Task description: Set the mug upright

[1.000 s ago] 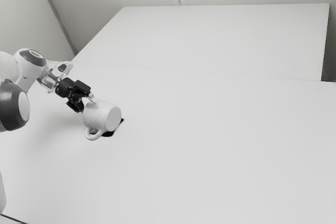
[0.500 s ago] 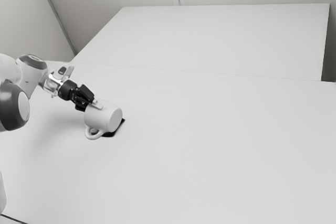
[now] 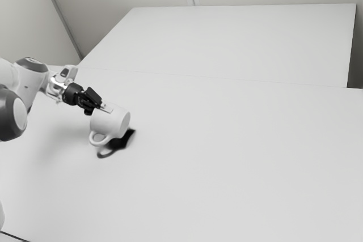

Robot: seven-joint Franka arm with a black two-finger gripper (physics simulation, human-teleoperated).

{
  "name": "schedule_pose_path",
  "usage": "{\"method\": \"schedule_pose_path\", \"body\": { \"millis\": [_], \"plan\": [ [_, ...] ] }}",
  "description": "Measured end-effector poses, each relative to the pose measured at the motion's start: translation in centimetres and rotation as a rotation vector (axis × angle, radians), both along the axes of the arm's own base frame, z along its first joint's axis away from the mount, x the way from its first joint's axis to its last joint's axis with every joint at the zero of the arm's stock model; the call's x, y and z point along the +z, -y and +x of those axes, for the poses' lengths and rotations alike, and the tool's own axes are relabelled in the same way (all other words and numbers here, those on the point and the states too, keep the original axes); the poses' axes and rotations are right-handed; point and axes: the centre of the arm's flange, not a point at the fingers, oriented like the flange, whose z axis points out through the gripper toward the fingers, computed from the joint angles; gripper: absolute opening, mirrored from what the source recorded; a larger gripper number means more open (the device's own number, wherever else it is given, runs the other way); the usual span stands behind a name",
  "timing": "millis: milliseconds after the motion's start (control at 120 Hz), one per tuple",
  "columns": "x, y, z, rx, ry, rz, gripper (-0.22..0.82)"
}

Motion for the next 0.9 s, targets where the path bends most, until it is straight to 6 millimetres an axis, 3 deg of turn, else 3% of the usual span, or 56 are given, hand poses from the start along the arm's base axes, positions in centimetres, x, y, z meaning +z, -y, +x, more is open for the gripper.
{"method": "schedule_pose_path", "body": {
  "millis": [133,192,308,417,550,900],
  "plan": [
    [4.0,2.6,1.2,-0.019,0.01,0.127,-0.16],
    [4.9,4.2,1.3,-0.018,-0.009,0.21,-0.16],
    [4.8,8.7,0.2,-0.001,-0.056,0.402,-0.17],
    [5.2,11.8,0.4,0.013,-0.055,0.603,-0.17],
    [5.6,13.4,0.0,0.064,-0.058,0.792,-0.17],
    [4.8,18.0,-1.7,0.191,-0.061,1.053,-0.17]
  ]
}}
